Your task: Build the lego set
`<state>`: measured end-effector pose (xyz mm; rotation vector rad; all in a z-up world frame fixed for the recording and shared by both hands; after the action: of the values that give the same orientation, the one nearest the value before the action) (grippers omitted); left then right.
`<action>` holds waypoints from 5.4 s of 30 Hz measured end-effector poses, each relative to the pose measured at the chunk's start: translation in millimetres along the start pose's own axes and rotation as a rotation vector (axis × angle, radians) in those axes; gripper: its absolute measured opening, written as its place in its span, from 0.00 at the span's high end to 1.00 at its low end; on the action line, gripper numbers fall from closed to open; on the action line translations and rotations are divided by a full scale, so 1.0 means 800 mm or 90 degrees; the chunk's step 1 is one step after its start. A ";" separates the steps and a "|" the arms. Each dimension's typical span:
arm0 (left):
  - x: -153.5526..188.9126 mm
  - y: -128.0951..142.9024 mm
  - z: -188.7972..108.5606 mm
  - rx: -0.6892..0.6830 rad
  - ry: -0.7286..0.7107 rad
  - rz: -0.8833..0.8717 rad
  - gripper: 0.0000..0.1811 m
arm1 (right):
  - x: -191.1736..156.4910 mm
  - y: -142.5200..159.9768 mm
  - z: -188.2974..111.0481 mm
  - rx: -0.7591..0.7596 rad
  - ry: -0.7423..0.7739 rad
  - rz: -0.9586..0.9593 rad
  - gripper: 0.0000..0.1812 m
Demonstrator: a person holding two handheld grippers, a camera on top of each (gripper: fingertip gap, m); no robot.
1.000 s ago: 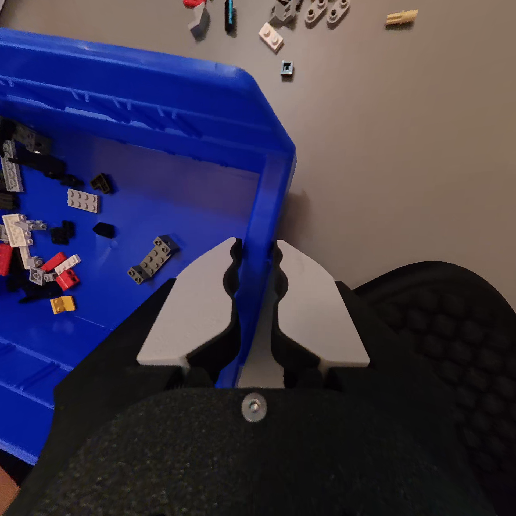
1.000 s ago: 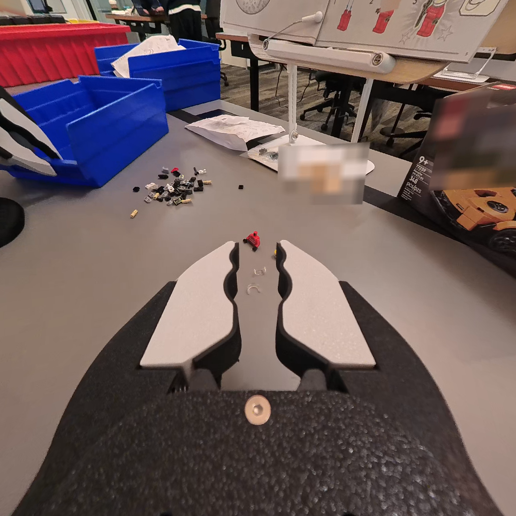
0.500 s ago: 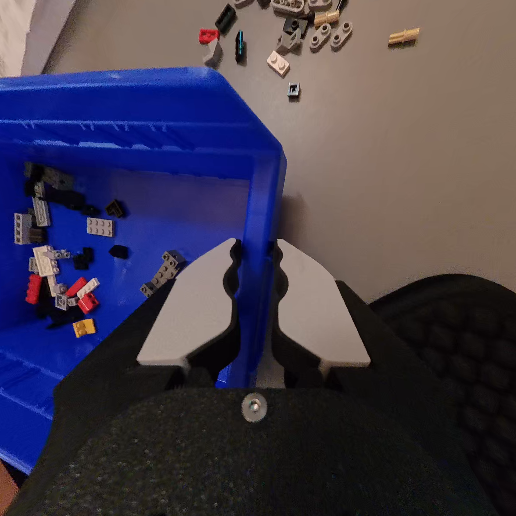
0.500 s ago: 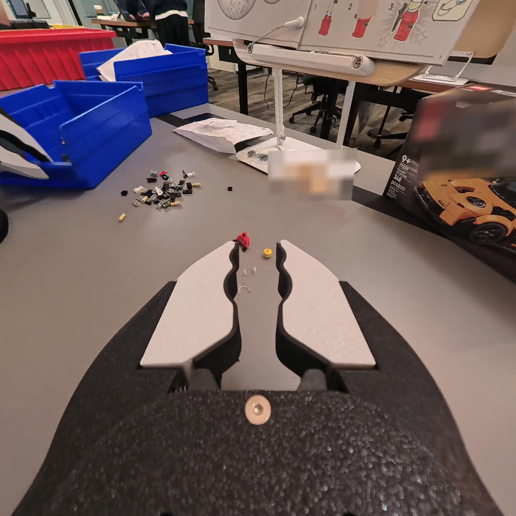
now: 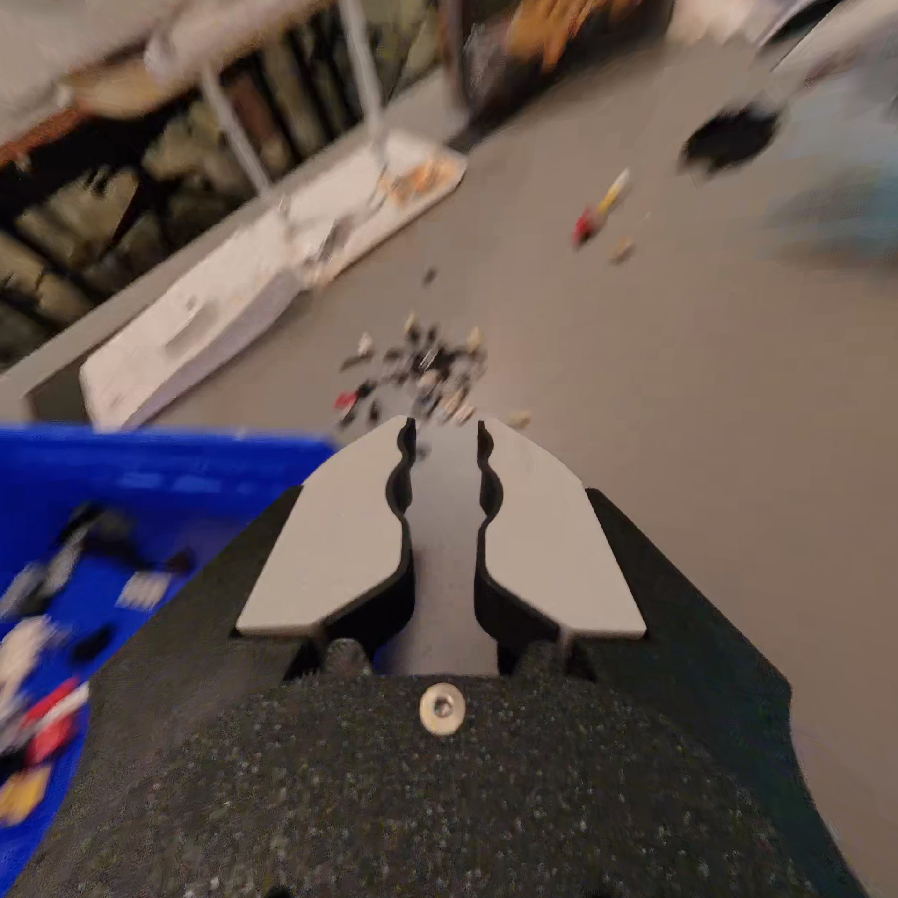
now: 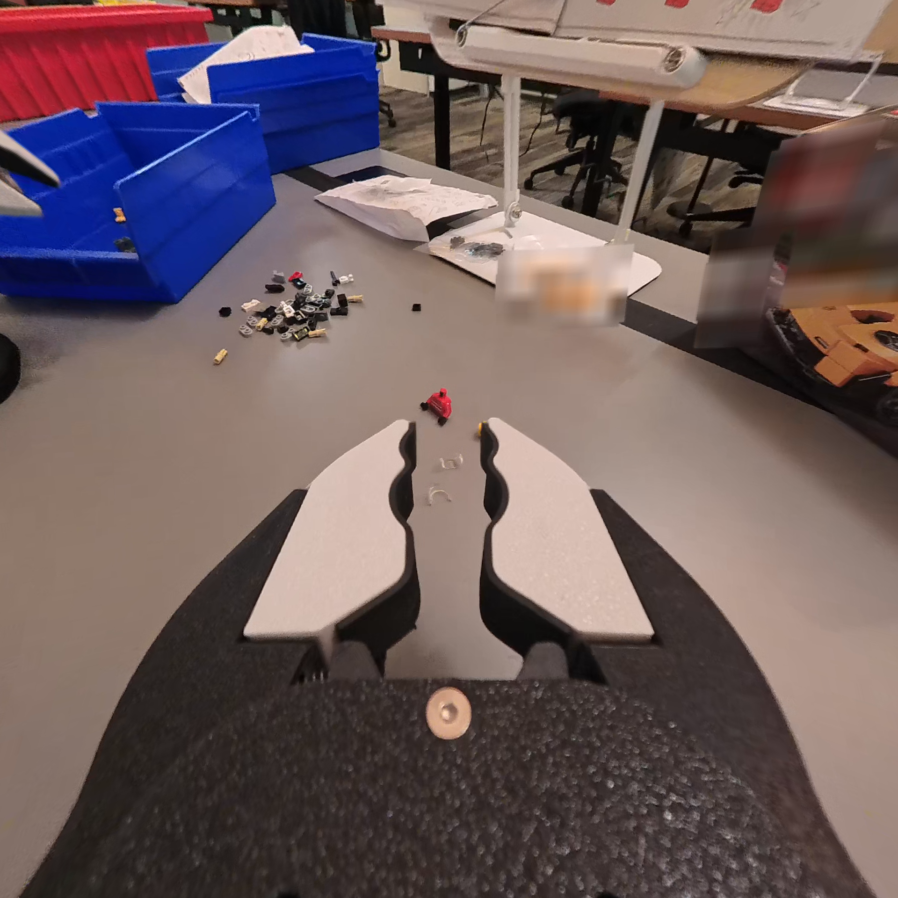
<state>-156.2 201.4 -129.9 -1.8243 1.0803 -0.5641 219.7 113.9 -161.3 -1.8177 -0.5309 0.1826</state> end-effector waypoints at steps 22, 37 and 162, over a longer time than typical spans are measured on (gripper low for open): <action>0.052 -0.028 0.120 0.222 -0.026 -0.141 1.00 | -0.028 -0.003 0.027 -0.006 0.146 0.007 0.92; 0.020 -0.006 0.133 0.143 -0.065 -0.171 0.99 | -0.022 0.022 0.041 -0.048 0.134 0.001 1.00; 0.069 0.039 0.123 -0.068 -0.086 -0.151 1.00 | -0.074 0.038 0.060 -0.262 0.182 0.046 1.00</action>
<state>-68.6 194.5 -207.5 -2.0697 0.8226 -0.5203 157.2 122.7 -213.7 -2.2184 -0.3139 -0.1504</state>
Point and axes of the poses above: each gripper's, where its closed fingertips meet, z out along the fingers, y out of its underside, x = y × z across the jaws, the point moved 7 cm from there along -z, back along the fingers, and after that the axes turned 9 degrees about -z, right-handed, at the moved point
